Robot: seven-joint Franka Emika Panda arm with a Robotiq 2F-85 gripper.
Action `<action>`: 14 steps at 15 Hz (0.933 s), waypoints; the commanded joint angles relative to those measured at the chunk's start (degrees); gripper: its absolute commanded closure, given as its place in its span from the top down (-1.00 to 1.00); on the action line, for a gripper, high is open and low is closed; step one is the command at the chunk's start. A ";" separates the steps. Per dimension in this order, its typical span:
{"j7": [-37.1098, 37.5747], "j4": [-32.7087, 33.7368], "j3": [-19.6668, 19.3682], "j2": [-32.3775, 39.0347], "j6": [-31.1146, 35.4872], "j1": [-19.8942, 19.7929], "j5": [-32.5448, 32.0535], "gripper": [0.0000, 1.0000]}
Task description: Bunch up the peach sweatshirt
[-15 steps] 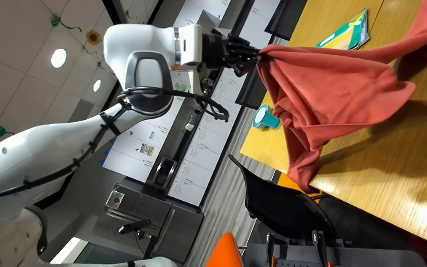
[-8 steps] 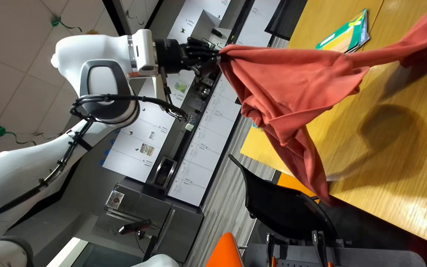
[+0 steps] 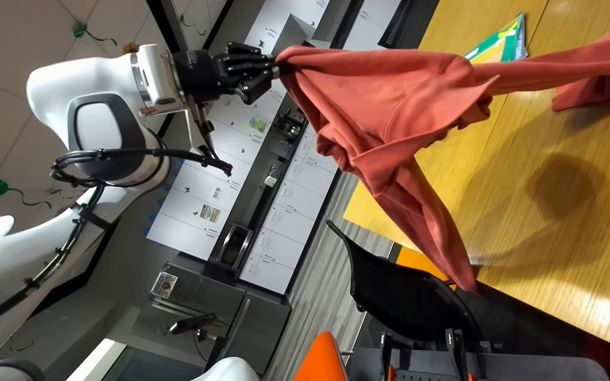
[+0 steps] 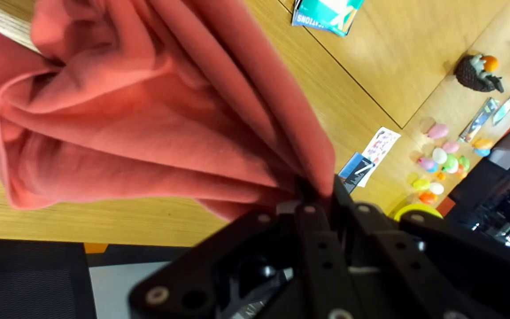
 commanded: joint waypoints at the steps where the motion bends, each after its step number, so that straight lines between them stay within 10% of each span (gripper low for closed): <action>1: 3.48 0.70 1.68 -2.19 -1.04 -2.03 -1.21 -0.95; 9: 1.09 1.57 0.39 -3.48 -8.82 0.25 1.02 -0.95; 10: 2.76 -1.12 1.31 5.34 1.10 0.53 0.37 -0.95; 14: -0.07 -0.33 -0.01 14.17 1.60 5.88 5.81 -0.95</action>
